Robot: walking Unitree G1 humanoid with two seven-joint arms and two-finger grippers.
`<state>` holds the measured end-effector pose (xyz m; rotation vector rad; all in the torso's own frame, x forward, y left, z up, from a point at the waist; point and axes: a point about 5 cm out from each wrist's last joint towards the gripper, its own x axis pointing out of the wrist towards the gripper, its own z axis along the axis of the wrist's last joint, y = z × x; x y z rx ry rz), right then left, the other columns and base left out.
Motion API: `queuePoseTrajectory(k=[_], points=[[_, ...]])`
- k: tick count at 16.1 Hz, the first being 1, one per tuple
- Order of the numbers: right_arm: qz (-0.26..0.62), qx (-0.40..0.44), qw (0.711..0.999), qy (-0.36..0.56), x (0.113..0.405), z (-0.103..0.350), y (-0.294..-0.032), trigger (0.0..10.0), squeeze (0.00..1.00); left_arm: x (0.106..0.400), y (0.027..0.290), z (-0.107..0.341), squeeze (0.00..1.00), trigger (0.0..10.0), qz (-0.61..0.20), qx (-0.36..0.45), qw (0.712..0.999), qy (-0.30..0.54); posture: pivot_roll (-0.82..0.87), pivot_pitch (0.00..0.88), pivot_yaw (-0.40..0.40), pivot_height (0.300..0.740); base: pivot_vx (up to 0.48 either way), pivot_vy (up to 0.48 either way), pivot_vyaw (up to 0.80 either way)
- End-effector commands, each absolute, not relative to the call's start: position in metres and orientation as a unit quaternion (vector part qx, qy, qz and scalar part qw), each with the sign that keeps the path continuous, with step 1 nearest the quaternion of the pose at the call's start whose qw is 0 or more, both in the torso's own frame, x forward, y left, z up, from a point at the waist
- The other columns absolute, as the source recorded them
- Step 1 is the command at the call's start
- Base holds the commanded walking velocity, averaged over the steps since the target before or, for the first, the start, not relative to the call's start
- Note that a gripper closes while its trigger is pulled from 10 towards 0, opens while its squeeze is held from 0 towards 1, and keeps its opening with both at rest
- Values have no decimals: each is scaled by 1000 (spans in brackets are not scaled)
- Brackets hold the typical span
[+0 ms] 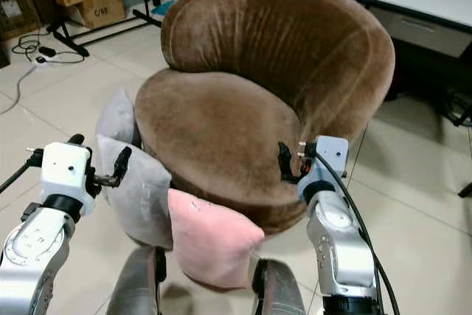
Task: Move the pillow to the sofa from floor
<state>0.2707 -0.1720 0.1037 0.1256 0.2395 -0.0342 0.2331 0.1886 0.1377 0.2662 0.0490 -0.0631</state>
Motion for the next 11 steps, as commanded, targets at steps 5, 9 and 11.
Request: queuePoseTrajectory(k=[5, 9, 11], points=[[-14, 67, 990, 125, 269, 103, -173, 10000, 0, 234, 187, 140, 0, 10000, -30, 137, 990, 15, 138, 0, -76, 495, 0, 0, 0], [-5, 54, 990, 127, 271, 102, -170, 10000, 0, 235, 188, 140, 0, 10000, -24, 138, 990, 15, 135, 0, -73, 485, 0, 0, 0], [2, 53, 991, 124, 274, 102, -168, 10000, 0, 235, 188, 140, 0, 10000, -23, 137, 990, 16, 135, 0, -73, 485, 0, 0, 0]])
